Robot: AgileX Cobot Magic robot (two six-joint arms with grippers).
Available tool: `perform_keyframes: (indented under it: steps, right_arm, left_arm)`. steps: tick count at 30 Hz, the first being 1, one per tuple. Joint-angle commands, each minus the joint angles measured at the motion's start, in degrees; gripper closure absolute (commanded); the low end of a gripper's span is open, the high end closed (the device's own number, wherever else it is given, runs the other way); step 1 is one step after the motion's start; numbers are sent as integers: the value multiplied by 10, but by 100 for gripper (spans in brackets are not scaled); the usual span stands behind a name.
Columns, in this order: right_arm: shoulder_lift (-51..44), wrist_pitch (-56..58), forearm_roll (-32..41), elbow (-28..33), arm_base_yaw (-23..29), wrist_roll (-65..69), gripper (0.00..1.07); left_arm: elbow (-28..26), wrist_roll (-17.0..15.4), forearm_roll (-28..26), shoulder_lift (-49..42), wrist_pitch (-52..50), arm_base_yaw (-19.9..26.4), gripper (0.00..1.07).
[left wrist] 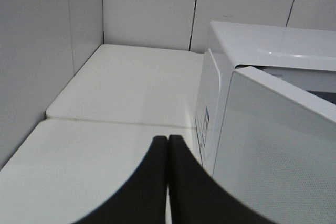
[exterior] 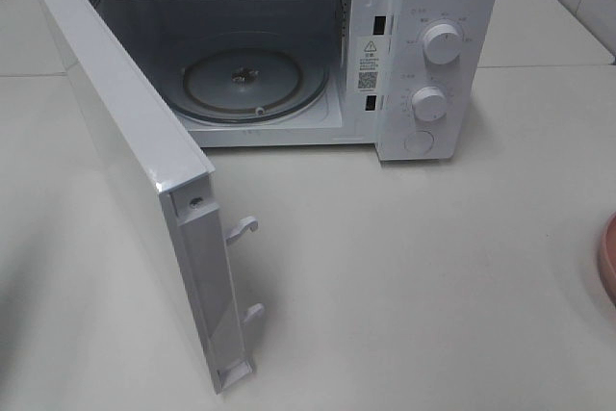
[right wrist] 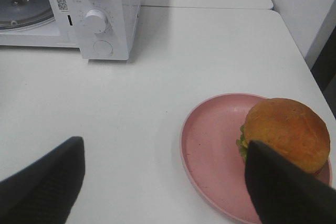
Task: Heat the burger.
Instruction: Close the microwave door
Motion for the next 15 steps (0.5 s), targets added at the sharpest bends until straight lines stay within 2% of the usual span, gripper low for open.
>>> perform_keyframes:
  steps: [1, 3, 4, 6, 9, 11, 15]
  right_arm:
    - [-20, -3, 1, 1, -3, -6, 32]
    - [-20, -3, 1, 1, -3, -6, 32]
    - [-20, -3, 1, 1, -3, -6, 32]
    - [-20, -3, 1, 1, -3, -6, 32]
    - [-20, -3, 1, 1, -3, -6, 32]
    - [-20, -3, 1, 1, -3, -6, 32]
    - [-20, -3, 1, 1, -3, -6, 32]
  left_arm:
    - [6, -11, 38, 58, -108, 2, 107]
    - [6, -42, 97, 130, -190, 2, 107]
    - [6, -42, 97, 130, -190, 2, 107]
    - [2, -82, 191, 217, -268, 2, 107]
    - [-1, -92, 211, 236, -284, 2, 107]
    - [-22, -123, 254, 297, -316, 2, 107]
    - [-42, -143, 296, 343, -325, 2, 107]
